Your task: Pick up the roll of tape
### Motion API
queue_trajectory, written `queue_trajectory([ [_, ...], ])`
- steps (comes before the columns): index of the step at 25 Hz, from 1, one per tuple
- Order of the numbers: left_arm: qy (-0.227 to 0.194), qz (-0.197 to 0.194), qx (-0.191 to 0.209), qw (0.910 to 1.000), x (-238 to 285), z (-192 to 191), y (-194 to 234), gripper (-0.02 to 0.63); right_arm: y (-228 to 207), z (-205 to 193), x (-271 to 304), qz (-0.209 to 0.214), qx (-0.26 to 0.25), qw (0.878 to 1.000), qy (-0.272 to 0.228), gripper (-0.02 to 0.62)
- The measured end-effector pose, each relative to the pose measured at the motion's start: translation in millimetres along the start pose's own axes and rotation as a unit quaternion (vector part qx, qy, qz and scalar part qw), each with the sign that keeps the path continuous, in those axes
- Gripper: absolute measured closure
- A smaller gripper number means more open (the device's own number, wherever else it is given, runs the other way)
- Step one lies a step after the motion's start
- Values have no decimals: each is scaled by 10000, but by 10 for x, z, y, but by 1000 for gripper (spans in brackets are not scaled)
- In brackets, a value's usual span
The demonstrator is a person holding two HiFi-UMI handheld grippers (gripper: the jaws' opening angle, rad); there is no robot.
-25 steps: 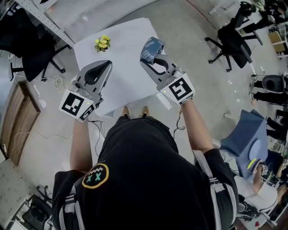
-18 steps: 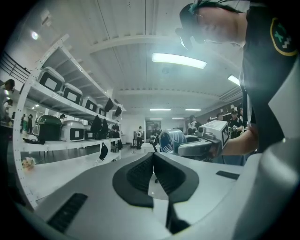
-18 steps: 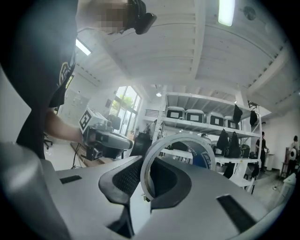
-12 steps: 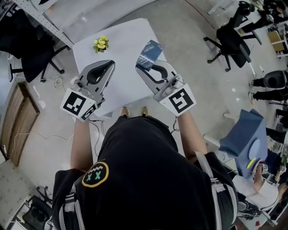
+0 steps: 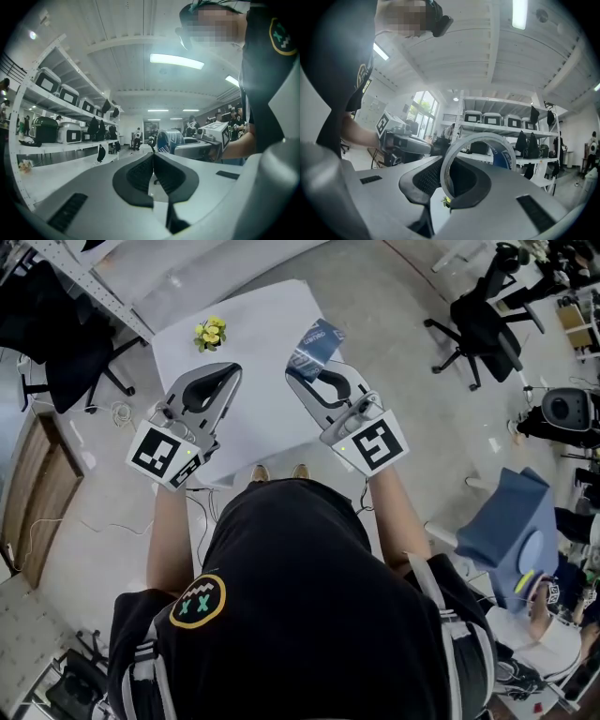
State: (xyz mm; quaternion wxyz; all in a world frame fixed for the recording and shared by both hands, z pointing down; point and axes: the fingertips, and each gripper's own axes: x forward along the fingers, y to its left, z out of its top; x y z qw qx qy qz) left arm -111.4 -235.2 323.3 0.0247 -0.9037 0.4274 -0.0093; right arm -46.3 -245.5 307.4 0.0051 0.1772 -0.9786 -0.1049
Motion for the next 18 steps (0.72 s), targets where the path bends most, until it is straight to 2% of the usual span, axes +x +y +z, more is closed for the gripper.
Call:
queue_trajectory([
  [18,12,-60,55,10000,-15,-19,-37,588,0,-25,5,-38,-164,9999,2,529],
])
